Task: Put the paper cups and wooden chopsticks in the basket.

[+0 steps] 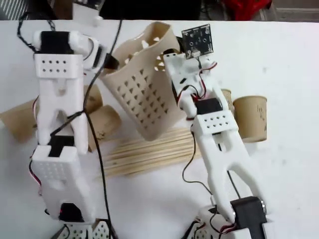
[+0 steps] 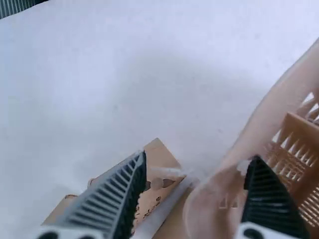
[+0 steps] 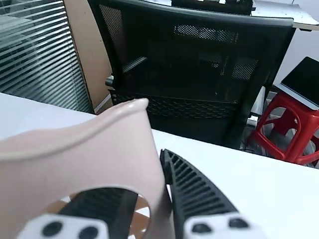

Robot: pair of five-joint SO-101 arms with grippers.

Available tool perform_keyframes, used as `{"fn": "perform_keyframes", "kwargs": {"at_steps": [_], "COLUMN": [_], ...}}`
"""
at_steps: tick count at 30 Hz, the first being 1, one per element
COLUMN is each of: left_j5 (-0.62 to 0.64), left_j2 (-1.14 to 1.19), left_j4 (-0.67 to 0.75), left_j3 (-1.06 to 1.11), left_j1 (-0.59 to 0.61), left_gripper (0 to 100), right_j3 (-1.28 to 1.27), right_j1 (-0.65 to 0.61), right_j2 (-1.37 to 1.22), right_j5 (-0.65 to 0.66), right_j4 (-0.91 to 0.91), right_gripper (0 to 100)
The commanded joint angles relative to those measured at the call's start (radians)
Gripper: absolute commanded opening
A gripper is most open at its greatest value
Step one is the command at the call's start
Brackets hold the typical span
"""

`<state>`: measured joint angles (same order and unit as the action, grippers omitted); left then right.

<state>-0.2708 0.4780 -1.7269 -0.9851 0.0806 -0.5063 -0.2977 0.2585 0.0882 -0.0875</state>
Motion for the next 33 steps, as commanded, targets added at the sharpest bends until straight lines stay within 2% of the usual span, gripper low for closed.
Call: {"fn": "perform_keyframes", "kwargs": {"at_steps": [1, 8, 12, 16, 20, 28, 30, 33], "left_j5": [-0.13, -0.258, -0.258, -0.253, -0.255, -0.253, -0.253, -0.253], "left_j2": [0.012, 0.082, 0.081, 0.084, 0.091, 0.096, 0.104, 0.116], "left_j4": [-0.029, -0.006, 0.051, 0.051, 0.014, 0.006, 0.006, 0.006], "left_j3": [-0.021, -0.018, -0.018, -0.018, -0.008, -0.008, -0.018, -0.018], "left_j1": [-0.071, -0.111, -0.099, -0.107, -0.131, -0.173, -0.18, -0.197], "left_gripper": [29, 14, 2, 2, 2, 2, 4, 12], "right_j3": [0.008, 0.005, -0.005, -0.032, -0.054, -0.051, -0.051, -0.052], "right_j1": [0.001, 0.001, 0.008, 0.01, 0.044, 0.188, 0.205, 0.2], "right_j2": [0.07, 0.076, 0.068, 0.068, 0.068, 0.077, 0.077, 0.077], "right_j5": [-0.017, -0.021, -0.018, -0.017, -0.017, -0.015, 0.032, 0.172], "right_j4": [0.033, 0.033, 0.025, 0.022, -0.076, -0.351, -0.409, -0.475], "right_gripper": [1.6, 1.6, 1.6, 1.8, 2.5, 24.7, 29.3, 30.9]}}
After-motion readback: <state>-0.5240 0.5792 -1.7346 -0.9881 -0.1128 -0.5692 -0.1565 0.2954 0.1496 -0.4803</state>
